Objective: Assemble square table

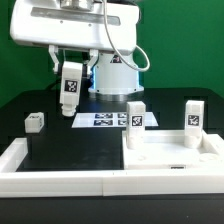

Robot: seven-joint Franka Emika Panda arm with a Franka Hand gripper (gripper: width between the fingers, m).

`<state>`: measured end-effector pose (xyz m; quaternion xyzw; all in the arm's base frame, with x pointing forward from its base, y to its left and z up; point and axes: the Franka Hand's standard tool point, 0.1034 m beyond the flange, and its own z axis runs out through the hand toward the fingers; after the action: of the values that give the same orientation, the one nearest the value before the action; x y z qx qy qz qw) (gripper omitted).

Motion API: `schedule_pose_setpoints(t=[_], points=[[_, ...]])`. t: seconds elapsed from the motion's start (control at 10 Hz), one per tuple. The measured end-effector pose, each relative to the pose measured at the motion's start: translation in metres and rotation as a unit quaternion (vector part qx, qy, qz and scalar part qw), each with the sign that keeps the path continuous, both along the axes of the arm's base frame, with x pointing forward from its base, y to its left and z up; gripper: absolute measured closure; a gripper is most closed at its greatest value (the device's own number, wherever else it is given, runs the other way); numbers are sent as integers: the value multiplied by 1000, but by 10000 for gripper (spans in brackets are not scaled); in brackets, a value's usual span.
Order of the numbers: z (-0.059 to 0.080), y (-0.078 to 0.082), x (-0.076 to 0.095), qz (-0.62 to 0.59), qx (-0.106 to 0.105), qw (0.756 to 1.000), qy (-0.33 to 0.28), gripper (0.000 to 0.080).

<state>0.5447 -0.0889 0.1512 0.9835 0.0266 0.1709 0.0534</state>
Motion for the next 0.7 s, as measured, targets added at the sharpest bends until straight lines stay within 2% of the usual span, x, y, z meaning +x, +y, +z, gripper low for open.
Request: schedule_pose_setpoints(t=[0.1, 0.3, 0.5, 0.7], points=[[0, 19, 5, -11, 13, 1000, -3, 509], [7, 57, 27, -13, 29, 999, -17, 509], [13, 79, 47, -27, 46, 998, -30, 509], [12, 79, 47, -27, 46, 998, -29, 509]])
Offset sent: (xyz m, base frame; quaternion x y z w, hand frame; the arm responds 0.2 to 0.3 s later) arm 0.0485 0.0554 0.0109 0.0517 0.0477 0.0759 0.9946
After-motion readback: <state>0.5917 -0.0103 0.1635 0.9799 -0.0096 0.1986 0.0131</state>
